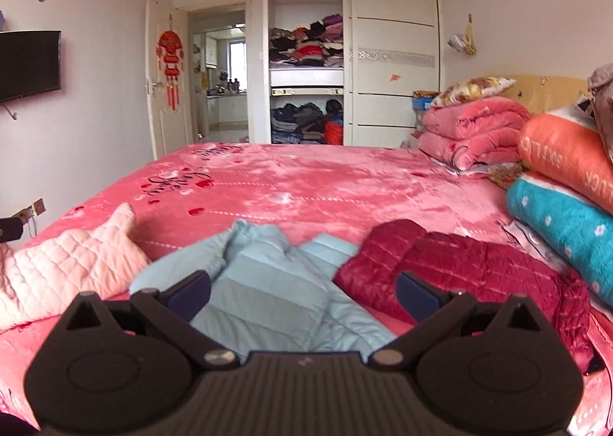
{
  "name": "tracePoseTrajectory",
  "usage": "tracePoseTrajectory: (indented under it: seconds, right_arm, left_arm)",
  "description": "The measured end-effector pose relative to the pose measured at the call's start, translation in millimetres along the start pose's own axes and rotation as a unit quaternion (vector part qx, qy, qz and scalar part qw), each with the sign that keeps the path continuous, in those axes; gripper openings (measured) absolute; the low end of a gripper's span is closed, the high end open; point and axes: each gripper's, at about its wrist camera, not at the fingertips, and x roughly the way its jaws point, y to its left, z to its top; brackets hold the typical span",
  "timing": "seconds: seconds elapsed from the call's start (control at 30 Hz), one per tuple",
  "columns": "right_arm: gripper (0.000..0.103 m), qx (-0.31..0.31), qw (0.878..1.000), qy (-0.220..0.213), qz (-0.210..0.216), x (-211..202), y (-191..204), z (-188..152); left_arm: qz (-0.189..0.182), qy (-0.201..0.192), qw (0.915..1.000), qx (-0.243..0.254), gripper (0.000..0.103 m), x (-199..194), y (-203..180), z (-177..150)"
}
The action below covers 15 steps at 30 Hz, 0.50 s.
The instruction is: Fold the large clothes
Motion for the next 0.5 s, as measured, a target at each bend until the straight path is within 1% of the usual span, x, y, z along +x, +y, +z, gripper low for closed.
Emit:
tracePoseTrajectory:
  seconds: [0.1, 0.23, 0.33, 0.5]
  right_arm:
    - [0.102, -0.001, 1.0, -0.007, 0.016, -8, 10, 6]
    - [0.102, -0.014, 0.999, -0.013, 0.026, -17, 27, 10]
    - [0.102, -0.028, 0.999, -0.02, 0.03, -23, 37, 12]
    - [0.102, -0.037, 0.998, -0.032, 0.045, -35, 51, 15]
  left_arm:
    - [0.013, -0.008, 0.9999, -0.003, 0.103, -13, 14, -3]
    - [0.026, -0.013, 0.9995, -0.01, 0.103, -28, 29, -6]
    - [0.034, -0.015, 0.9992, -0.015, 0.103, -43, 36, -12]
    - [0.042, -0.017, 0.9987, -0.025, 0.103, -58, 45, -12]
